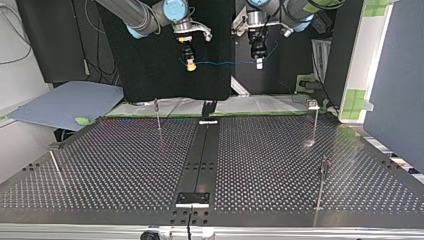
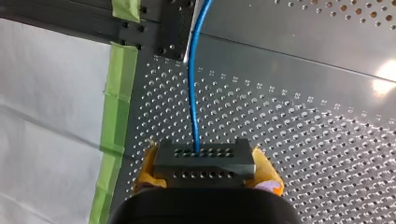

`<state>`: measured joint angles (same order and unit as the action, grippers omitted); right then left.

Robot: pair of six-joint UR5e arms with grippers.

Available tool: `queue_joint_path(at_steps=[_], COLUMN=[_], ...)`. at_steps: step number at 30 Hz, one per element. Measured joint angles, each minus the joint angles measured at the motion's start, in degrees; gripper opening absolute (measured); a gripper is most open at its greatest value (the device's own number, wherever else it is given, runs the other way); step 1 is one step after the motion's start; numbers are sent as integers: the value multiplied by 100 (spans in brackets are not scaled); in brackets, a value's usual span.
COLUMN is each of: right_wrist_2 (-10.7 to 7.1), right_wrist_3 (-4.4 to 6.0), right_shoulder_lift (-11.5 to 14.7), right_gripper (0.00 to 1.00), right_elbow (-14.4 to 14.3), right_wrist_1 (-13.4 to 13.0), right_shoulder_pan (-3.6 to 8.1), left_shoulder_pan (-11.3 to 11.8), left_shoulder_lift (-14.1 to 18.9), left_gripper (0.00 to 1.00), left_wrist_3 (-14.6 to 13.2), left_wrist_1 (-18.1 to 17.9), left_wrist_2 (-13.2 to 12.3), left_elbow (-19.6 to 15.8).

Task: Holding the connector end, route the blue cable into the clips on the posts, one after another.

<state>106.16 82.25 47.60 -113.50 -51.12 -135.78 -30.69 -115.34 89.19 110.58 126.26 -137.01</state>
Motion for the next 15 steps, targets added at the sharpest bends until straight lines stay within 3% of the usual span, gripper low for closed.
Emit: queue_joint_path(at_steps=[4, 6, 11, 15], right_wrist_2=[105, 106, -85, -268], right_wrist_3=[117, 223, 481, 574], right_shoulder_lift=[107, 211, 480, 670], right_gripper=[0, 0, 0, 0], right_elbow=[85, 134, 318, 476], right_wrist_1=[118, 224, 492, 672], right_shoulder_pan=[13, 12, 46, 62], left_shoulder_pan=[21, 36, 113, 152], left_shoulder_lift=[130, 212, 438, 659], left_gripper=[0, 0, 0, 0], left_wrist_3=[-39, 6, 208, 213], left_wrist_1=[131, 211, 439, 660], left_wrist_2=[78, 65, -45, -3], left_elbow=[34, 40, 43, 45])
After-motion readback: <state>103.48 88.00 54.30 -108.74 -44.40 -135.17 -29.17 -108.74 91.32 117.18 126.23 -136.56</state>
